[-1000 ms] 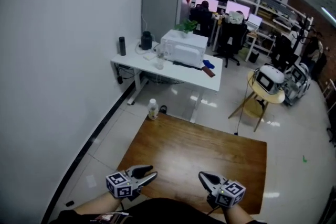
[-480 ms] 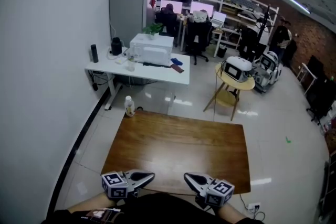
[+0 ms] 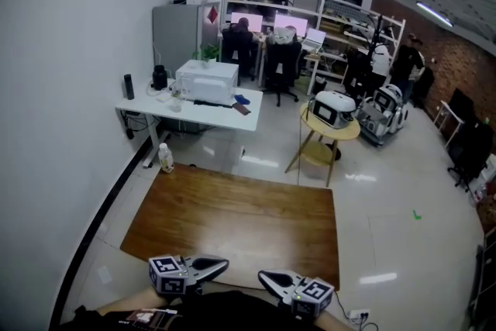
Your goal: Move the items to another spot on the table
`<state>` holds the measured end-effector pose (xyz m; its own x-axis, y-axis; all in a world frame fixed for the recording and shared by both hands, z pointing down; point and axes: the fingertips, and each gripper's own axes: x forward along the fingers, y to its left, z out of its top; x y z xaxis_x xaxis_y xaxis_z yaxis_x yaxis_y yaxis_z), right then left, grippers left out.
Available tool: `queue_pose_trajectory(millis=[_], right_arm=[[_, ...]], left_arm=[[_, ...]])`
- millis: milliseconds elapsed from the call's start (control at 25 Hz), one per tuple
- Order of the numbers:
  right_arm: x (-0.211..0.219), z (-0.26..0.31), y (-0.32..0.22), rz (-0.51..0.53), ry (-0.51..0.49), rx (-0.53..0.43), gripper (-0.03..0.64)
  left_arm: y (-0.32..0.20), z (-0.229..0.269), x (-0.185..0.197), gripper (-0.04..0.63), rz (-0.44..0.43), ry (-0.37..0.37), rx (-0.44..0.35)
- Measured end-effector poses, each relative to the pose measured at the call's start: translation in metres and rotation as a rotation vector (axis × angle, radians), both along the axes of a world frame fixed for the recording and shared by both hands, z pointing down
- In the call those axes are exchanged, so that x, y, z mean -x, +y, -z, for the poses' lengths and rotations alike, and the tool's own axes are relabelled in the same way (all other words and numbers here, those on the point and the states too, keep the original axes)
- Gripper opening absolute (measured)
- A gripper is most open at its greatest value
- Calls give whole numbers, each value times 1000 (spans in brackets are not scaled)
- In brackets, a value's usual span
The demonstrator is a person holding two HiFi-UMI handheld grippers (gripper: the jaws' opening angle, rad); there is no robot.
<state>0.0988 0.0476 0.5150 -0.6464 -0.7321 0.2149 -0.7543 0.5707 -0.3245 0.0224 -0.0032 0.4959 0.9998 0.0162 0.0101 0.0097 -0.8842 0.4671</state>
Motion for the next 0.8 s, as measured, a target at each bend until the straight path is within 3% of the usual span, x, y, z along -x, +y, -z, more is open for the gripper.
queue_pose_trajectory(millis=[120,480,800], right_arm=[[7,6,1,7,-3,-9,-11],[59,0,-7,5,-11,16,-11],[70,14,-14,-9,-12,8,-11]], left_arm=[[3,-8,-2,-9,-42,-17,-8],[10,-15,27,-9,-160,-26,72],[-3,-2,40,-9,-168,-2,80]])
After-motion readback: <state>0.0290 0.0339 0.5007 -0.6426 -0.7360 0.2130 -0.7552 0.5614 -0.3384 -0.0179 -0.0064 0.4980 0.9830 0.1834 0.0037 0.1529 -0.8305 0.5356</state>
